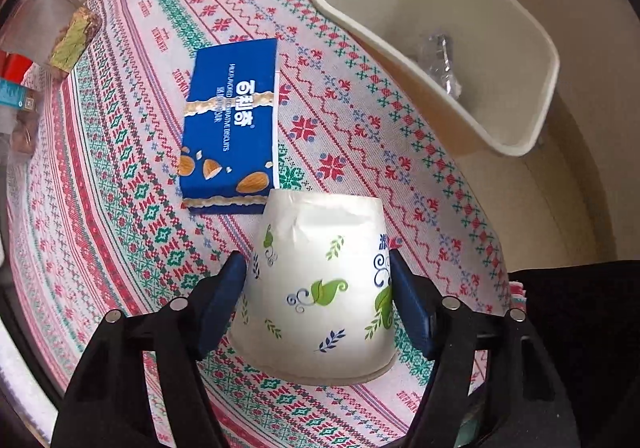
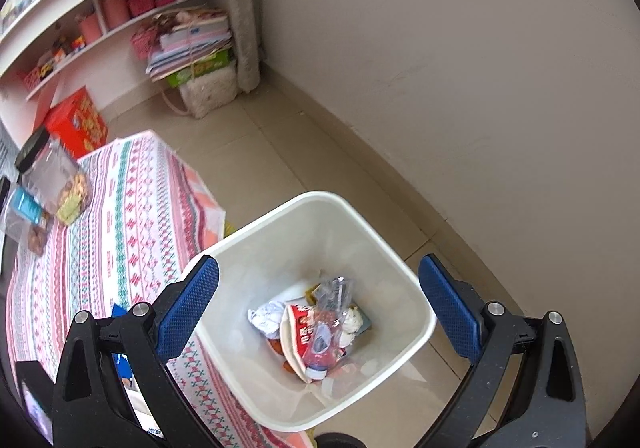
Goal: Collect trash
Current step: 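Grasp the white paper cup with the left tool while the right tool grasps the blue biscuit box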
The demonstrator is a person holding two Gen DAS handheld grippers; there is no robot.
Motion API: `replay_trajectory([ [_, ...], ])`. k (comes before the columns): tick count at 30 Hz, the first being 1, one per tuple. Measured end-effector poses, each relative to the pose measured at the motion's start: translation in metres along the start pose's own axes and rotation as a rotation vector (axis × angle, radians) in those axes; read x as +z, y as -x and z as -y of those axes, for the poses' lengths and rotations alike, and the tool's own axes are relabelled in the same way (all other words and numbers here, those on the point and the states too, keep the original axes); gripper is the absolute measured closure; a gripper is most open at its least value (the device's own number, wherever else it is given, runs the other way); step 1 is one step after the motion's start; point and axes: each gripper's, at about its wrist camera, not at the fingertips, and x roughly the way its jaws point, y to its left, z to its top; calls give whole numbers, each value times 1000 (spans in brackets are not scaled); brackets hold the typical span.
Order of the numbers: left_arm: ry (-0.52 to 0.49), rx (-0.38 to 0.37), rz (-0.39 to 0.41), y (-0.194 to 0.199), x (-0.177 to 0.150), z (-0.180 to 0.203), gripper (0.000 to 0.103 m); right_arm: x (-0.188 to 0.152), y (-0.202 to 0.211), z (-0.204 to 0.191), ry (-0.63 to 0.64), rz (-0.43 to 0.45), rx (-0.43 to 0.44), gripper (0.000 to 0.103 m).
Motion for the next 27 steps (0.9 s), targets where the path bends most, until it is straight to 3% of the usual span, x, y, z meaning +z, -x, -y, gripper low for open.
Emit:
replay_trajectory([
  [5, 51, -28, 54, 14, -23, -32, 37, -6, -4, -33, 71, -17, 13, 7],
  [12, 205, -18, 133, 35, -51, -95, 37, -25, -20, -95, 180, -99, 53, 7],
  [17, 326, 11, 200, 52, -69, -137, 37, -49, -40, -137, 165, -234, 148, 7],
  [27, 474, 52, 349, 87, -100, -187, 37, -81, -70, -202, 142, -314, 120, 7],
])
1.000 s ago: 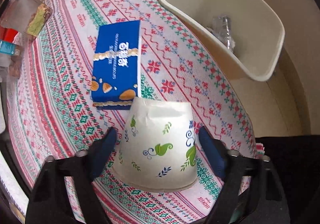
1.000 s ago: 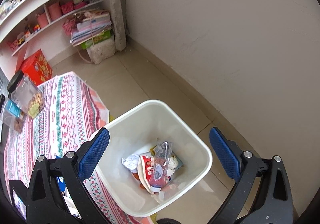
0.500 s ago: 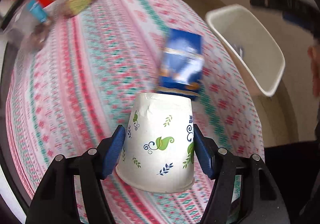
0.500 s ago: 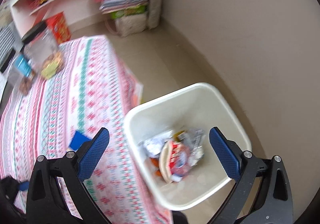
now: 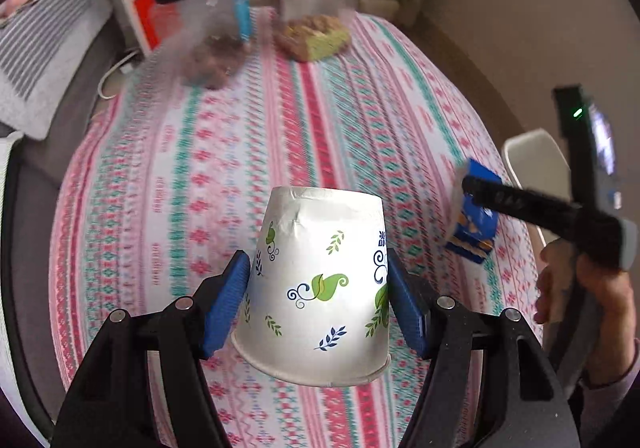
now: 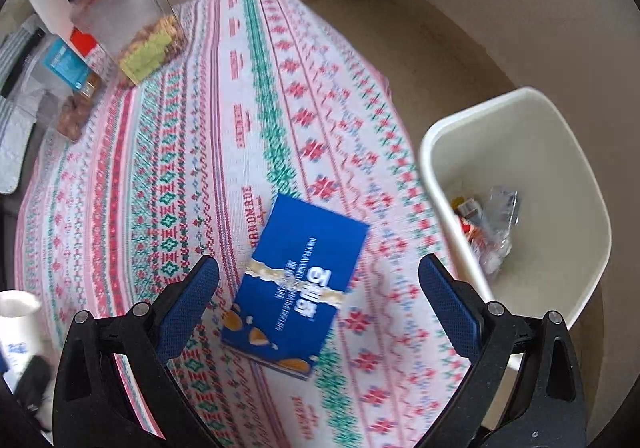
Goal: Collect trash
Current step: 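Grasp the white paper cup with the left tool while the right tool grasps the blue biscuit box, then lift the cup and biscuit box and carry both toward the bin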
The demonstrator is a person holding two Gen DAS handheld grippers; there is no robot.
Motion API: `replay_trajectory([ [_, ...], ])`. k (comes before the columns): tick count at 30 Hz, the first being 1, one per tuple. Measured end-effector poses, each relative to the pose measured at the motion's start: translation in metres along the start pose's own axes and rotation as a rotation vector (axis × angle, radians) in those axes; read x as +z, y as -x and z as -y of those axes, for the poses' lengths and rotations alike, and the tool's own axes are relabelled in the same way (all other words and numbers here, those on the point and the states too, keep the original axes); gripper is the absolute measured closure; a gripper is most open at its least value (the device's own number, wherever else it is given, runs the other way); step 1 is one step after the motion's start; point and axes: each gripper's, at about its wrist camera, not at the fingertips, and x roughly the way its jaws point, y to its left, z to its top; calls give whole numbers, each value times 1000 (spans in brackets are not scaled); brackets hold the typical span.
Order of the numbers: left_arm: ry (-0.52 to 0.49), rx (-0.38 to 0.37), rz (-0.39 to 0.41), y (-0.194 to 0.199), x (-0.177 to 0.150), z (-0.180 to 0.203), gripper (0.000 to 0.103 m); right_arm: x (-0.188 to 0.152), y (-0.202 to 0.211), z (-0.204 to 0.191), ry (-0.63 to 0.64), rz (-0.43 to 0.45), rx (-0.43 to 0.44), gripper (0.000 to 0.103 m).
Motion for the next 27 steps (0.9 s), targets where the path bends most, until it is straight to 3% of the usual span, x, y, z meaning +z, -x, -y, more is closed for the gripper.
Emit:
replay_trajectory([
  [6, 77, 14, 50, 1, 4, -38, 37, -3, -26, -13, -12, -47, -24, 9],
  [8, 112, 17, 58, 3, 2, -47, 37, -3, -24, -20, 9, -13, -30, 20],
  [10, 151, 19, 72, 5, 1, -60, 37, -2, -19, -33, 43, 8, -13, 48],
  [14, 209, 29, 98, 10, -1, -78, 37, -5, -12, -54, 89, 19, 52, 49],
  [18, 260, 36, 126, 16, -4, -94, 37, -10, 9, -81, 144, 56, 201, 49],
  [21, 284, 59, 154, 21, -5, -103, 37, -11, 38, -102, 219, 150, 287, 49],
  [27, 319, 90, 241, 38, -4, -110, 37, -31, 91, -122, 334, 355, 364, 49],
])
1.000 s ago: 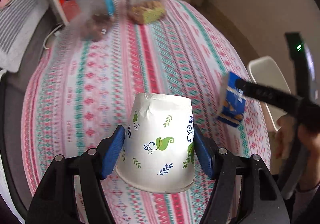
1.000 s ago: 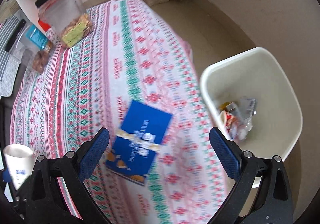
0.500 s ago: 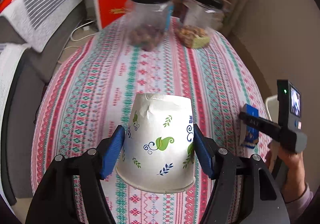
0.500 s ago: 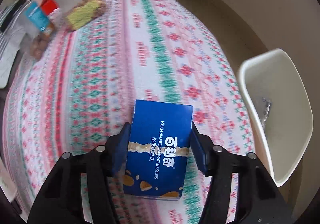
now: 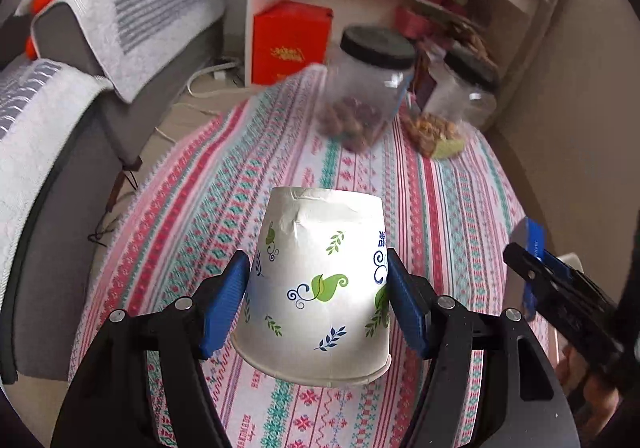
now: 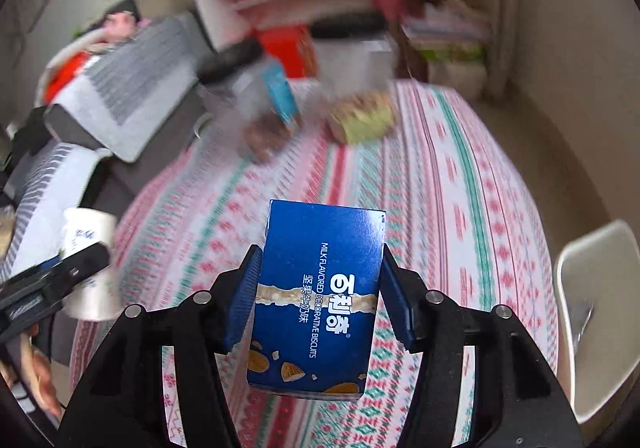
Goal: Collect trash
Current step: 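Lift the cup and biscuit box and carry both toward the bin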
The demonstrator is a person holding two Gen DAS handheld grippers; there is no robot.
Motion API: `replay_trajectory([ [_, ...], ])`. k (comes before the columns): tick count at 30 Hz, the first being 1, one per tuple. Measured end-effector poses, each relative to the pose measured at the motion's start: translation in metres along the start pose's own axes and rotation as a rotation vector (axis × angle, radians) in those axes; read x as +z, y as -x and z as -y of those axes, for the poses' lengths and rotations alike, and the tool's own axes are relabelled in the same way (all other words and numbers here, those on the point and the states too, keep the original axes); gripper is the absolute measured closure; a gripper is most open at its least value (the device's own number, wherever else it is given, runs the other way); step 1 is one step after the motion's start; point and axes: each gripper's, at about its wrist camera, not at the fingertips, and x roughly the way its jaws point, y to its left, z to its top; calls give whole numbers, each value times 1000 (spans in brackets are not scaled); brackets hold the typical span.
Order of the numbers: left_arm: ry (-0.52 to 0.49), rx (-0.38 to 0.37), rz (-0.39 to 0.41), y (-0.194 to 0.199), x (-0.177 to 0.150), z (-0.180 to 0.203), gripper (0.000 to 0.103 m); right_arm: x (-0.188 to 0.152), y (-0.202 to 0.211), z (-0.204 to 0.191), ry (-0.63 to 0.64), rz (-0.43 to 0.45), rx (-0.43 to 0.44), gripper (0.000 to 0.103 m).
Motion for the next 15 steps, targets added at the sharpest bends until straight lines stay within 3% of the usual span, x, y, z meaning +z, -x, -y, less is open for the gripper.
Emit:
replay_trajectory([
  [10, -7, 41, 184, 31, 8, 19, 36, 12, 32, 5, 81, 168, -8, 49],
  [15, -16, 47, 231, 39, 12, 32, 36, 9, 51, 5, 106, 223, -37, 49],
])
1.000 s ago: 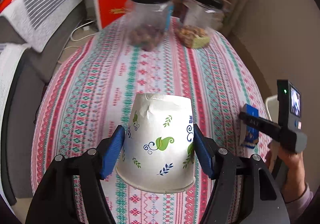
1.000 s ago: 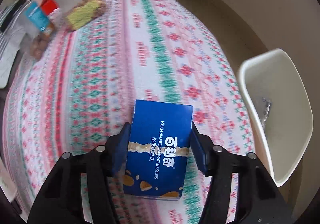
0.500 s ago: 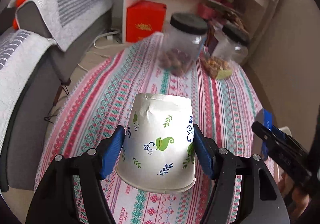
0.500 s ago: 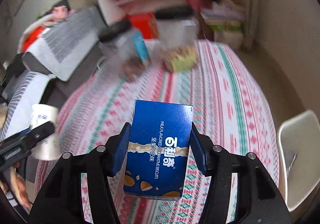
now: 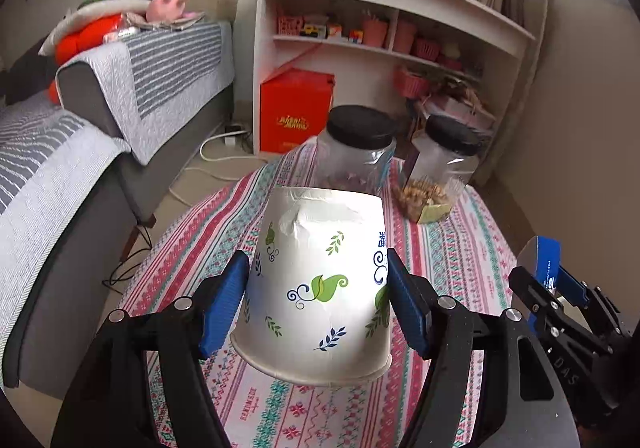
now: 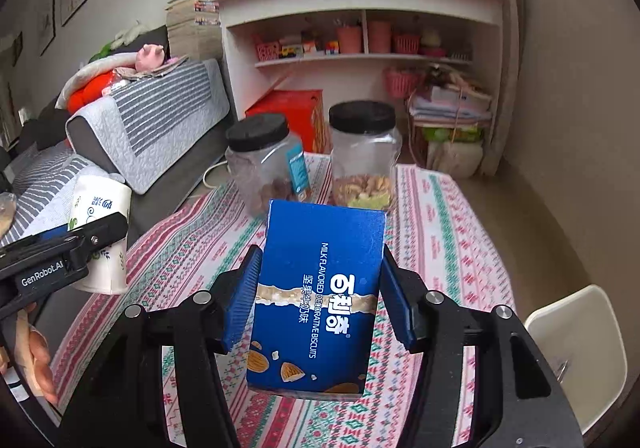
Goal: Collect trash
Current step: 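Lift the cup and biscuit box and carry both toward the bin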
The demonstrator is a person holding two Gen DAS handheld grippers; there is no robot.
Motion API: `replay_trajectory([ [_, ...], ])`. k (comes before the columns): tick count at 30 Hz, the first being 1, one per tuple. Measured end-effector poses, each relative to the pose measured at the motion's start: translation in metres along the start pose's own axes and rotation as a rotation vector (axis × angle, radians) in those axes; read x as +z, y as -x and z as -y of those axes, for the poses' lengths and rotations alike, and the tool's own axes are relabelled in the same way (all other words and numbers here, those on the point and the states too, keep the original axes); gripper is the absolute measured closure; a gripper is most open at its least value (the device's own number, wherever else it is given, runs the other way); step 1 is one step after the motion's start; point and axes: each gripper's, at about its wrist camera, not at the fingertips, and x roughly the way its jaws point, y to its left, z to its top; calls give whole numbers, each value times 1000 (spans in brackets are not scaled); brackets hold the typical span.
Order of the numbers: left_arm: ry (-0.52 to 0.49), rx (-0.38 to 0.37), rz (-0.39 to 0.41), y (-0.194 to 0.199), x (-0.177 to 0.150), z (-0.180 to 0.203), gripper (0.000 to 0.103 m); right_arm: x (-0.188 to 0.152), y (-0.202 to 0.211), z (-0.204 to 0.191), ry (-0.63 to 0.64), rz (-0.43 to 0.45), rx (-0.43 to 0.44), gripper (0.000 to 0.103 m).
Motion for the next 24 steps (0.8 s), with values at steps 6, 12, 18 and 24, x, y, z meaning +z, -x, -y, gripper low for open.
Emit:
replay_trajectory([
  [6, -10, -6, 27, 4, 4, 19, 36, 4, 11, 9, -1, 39, -26, 49],
  [12, -27, -25, 42, 7, 4, 42, 36, 6, 23, 29, -16, 63, -57, 49],
  [18, -44, -47, 48, 9, 2, 67, 36, 7, 35, 47, -32, 77, -83, 49],
  [24, -54, -76, 50, 10, 0, 88, 36, 5, 48, 67, -38, 94, -129, 49],
])
